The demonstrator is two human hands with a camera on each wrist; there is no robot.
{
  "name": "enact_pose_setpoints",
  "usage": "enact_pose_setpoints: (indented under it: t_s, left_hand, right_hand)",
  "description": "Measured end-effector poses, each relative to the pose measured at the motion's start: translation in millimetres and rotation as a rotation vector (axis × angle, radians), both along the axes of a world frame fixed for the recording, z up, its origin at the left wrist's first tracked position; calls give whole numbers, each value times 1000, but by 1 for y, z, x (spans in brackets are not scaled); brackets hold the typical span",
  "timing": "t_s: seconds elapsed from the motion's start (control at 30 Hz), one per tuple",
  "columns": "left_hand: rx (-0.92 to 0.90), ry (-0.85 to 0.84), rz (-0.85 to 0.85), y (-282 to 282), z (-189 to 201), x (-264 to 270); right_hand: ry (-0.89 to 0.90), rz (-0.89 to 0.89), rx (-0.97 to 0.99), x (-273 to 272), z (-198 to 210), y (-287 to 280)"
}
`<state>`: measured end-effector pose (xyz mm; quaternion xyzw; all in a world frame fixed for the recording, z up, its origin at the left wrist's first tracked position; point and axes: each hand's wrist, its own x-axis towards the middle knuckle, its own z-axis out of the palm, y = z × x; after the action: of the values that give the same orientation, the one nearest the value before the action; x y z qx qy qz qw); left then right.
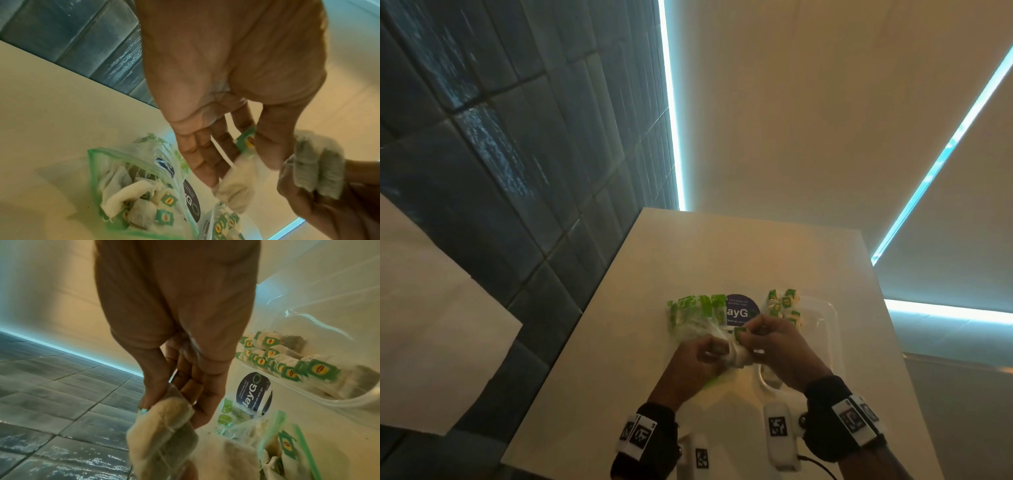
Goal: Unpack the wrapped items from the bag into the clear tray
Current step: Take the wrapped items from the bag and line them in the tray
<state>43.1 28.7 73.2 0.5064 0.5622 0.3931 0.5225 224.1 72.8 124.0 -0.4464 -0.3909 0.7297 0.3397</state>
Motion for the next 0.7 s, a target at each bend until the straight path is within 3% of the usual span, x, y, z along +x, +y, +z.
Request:
enact_pose_setpoints:
  t_s: [0.23, 0.43, 0.7]
  left_hand:
    - [14, -45, 221, 1, 3, -1]
    - [44, 59, 415, 10, -3, -3]
    - [-16, -94, 347, 17, 5, 7]
  right_hand:
    - [-22, -33, -38, 4, -1, 7]
    - [-90, -33, -85, 2, -4, 8]
    - [-78, -64, -55, -10, -1, 7]
